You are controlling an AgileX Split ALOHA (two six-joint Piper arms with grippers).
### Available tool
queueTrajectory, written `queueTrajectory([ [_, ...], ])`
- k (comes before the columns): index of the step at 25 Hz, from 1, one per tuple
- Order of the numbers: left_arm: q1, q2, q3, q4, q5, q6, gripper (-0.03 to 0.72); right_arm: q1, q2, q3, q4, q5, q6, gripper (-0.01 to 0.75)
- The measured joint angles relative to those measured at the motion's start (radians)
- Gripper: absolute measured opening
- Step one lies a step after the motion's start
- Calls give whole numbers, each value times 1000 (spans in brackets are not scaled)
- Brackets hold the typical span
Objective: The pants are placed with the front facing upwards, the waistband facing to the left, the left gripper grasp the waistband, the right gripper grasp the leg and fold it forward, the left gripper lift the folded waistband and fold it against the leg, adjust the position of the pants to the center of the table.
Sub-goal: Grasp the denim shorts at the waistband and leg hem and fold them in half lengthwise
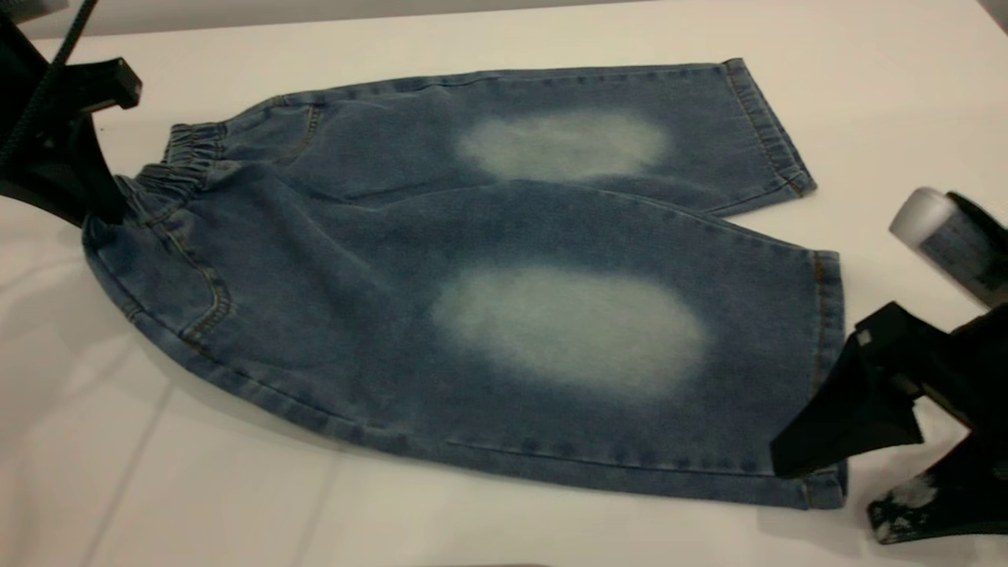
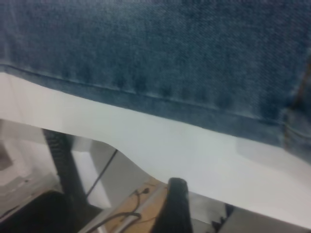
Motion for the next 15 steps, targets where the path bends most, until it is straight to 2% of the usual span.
queueTrajectory([
  [5,0,0,0,0,0,1,84,0,70,-1,97,48,-80,563],
  [15,0,0,0,-1,-3,2,84,0,121,-50,125,109,-136,556],
])
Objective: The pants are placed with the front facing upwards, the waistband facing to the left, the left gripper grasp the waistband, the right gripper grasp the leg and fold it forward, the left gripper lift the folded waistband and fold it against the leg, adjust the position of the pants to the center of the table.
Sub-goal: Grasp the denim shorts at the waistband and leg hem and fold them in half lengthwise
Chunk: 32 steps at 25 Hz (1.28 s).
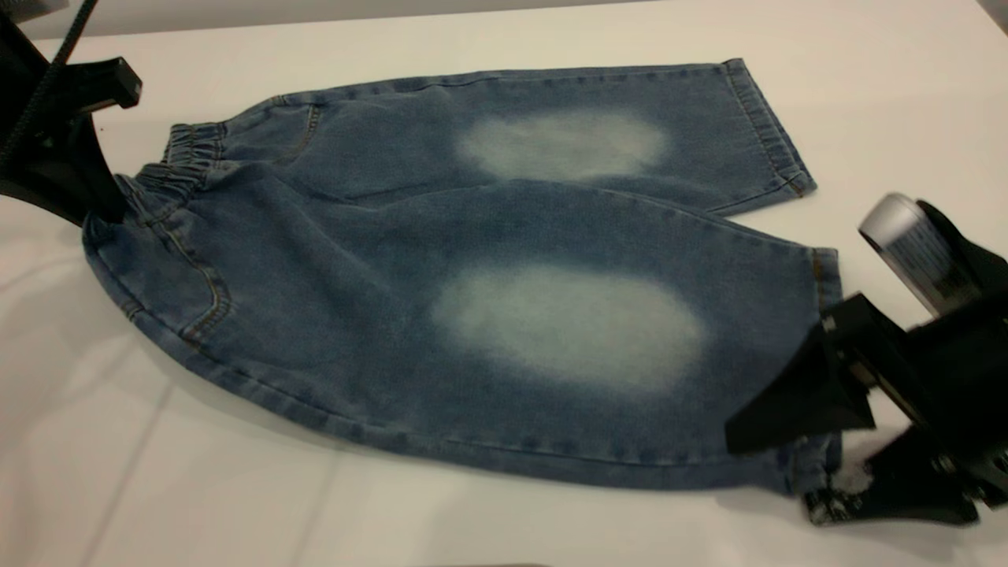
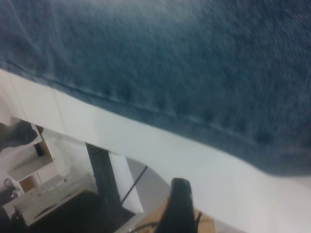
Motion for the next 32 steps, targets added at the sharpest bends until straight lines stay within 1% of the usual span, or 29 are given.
queueTrajectory([
  [3,0,0,0,0,0,0,84,0,5,-31,4,-3,-4,527],
  [6,0,0,0,0,0,0,84,0,8,-36,6,-22,-4,450],
  [9,0,0,0,0,0,0,84,0,8,-36,7,-51,-4,325],
  [14,0,0,0,0,4,0,84,0,9,-36,11,-92,-4,69],
  [15,0,0,0,0,7,0,84,0,9,-37,11,-93,-4,43],
  [17,0,0,0,0,16,0,84,0,9,-39,11,-78,-7,23],
  [19,0,-5,0,0,32,3,84,-5,9,-41,12,-35,-10,20],
  [22,0,-31,0,0,55,20,84,-28,9,-41,7,48,-13,20],
  [25,0,-66,0,5,77,27,84,-59,7,-41,-37,104,-8,20],
  [29,0,-88,0,16,111,28,84,-89,-61,-41,-119,132,37,20],
  [32,0,-95,24,19,127,28,84,-93,-148,-41,-192,134,116,20],
])
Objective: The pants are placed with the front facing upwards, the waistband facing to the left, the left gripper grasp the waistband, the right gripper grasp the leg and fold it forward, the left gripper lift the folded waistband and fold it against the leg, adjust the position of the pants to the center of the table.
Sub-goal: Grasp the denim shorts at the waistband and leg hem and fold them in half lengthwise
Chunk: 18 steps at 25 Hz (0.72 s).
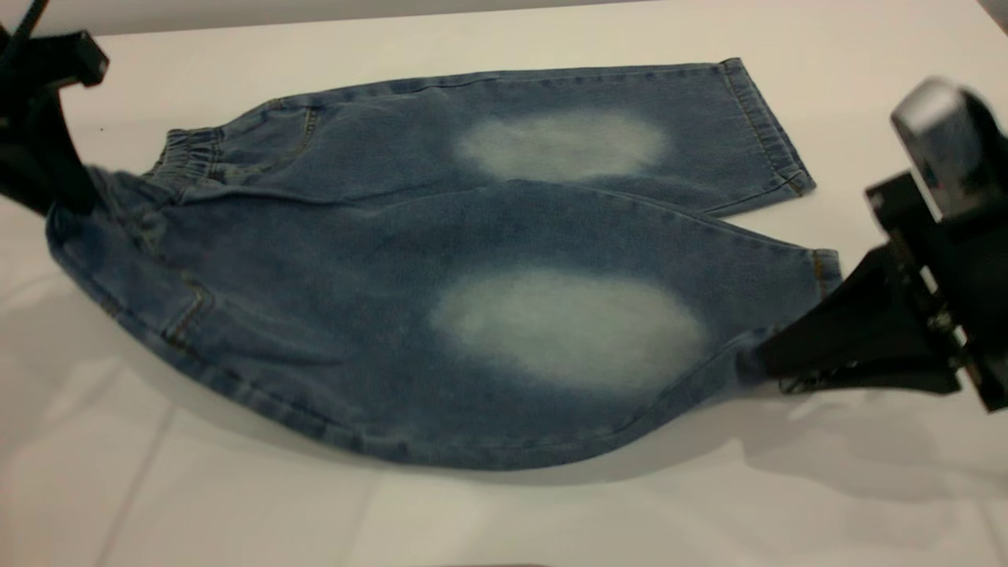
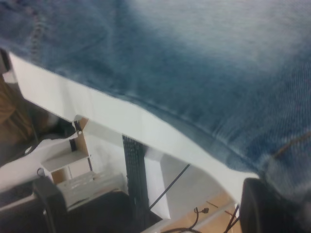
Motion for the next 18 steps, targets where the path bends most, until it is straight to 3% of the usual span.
queueTrajectory([
  [9,0,-152,121,3,49,0,84,0,-310,-40,-139,19,344,20],
  [18,0,-219,123,-83,-69,-39,84,0,-263,-336,-198,-21,516,20],
])
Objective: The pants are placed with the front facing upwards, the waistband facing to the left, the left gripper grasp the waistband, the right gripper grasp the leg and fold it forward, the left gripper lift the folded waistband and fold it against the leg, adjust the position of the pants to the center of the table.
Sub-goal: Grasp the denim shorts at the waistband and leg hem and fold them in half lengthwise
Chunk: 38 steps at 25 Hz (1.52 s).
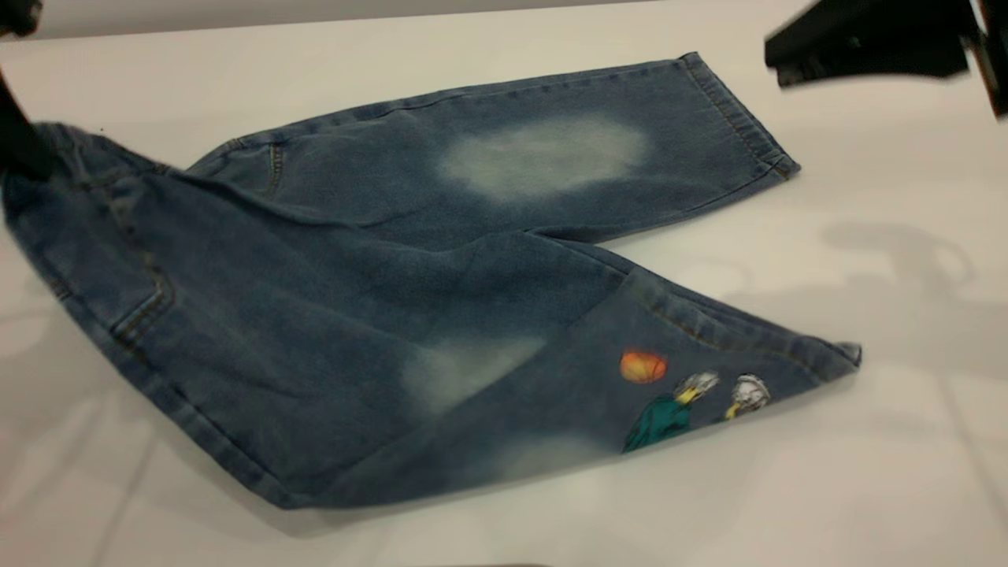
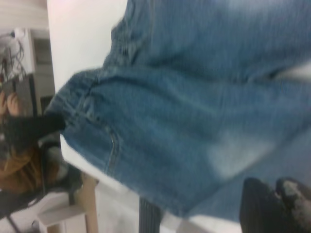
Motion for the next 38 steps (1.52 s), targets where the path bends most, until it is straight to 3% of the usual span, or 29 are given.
queueTrajectory([
  [5,0,1,1,-76,-103,-31,84,0,92,-126,-17,-19,27,20],
  [9,0,1,1,-79,-90,8,84,10,133,-135,-130,-10,34,20],
  [13,0,1,1,-81,-74,51,84,81,143,-135,-252,-14,32,36],
  [18,0,1,1,-81,-52,64,85,257,143,-137,-338,-195,32,148],
  [22,0,1,2,-81,-42,65,85,336,157,-141,-348,-386,32,345],
  [25,0,1,2,-81,-40,65,85,368,190,-143,-348,-466,42,470],
  [31,0,1,2,-82,-39,83,85,465,264,-146,-424,-521,199,498],
  [38,0,1,2,-82,-39,88,85,516,349,-265,-762,-531,579,498],
])
